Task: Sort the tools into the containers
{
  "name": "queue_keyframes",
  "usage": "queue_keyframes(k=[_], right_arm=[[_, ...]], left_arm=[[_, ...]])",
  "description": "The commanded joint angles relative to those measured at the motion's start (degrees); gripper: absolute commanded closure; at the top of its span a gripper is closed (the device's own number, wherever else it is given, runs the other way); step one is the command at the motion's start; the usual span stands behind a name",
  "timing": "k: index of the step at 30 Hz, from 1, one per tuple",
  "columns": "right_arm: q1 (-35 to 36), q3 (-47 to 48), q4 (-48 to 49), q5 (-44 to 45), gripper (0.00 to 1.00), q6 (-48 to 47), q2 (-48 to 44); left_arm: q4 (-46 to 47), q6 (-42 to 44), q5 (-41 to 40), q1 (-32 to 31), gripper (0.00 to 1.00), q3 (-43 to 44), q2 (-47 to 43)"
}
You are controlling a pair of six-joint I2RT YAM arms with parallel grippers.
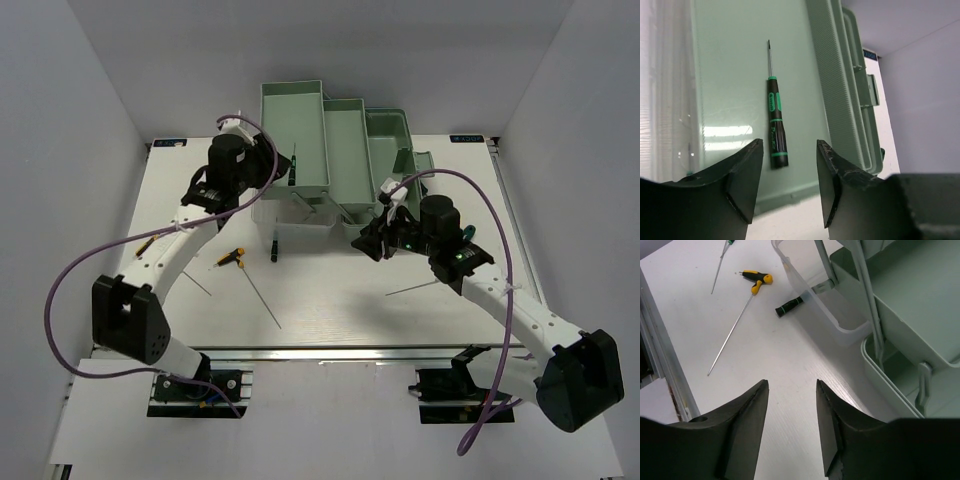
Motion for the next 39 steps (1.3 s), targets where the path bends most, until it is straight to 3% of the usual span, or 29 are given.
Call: queue_keyframes(k=[1,2,4,6,7,11,13,17,24,31,39], right_arm=[[-1.3,1.4,-0.4,1.8,0.50,-0.4,-1.9],[-1.7,1.4,-0.6,1.8,0.50,0.2,-2.0],[-3.4,1.4,-0.9,2.3,0.49,0.9,-2.4],[-4.9,1.1,-1.0,2.8,0.49,0.9,-2.7],[-5.5,0.7,-1.0,3.0,0.50,0.9,-2.9],[-7.9,-0.4,-1.1,3.2,0.50,0.9,-3.6],[-8.5,-0.8,-1.3,3.3,0.50,0.7,-3.7],[-9.9,-1.2,-1.5,3.3,0.49,0.5,-3.9],[-10.1,-1.3,-1.5,2.9,0.47,0.3,-3.8],[-10.1,-1.9,-1.2,2.0,0.47,0.4,-3.0],[-10.1,-1.1,-1.3,1.8,0.48,0.5,-1.7]], left_arm=[[-3.7,2.7,-4.3,-0.3,0.43,3.2,-8.4],[-5.0,2.7,-5.7,-0.3,0.46,2.3,-9.9],[-9.4,2.7,-9.8,-0.3,0.66,0.0,-15.6],[-11.8,1.7,-11.5,-0.3,0.78,-6.5,-20.2],[-12.3,1.0,-11.9,-0.3,0.79,-9.3,-25.0],[-15.7,-1.7,-10.1,-0.3,0.74,-20.4,-32.1],[-14.7,-2.4,-7.5,-0.3,0.64,-25.6,-32.7],[-11.0,-1.9,-6.1,-0.7,0.54,-29.5,-26.8],[-2.3,1.7,-6.6,-1.0,0.51,-29.8,-15.2],[4.6,3.0,-6.8,-3.4,0.51,-32.3,-9.1],[5.6,2.7,-16.7,-8.8,0.50,-31.1,-2.1]])
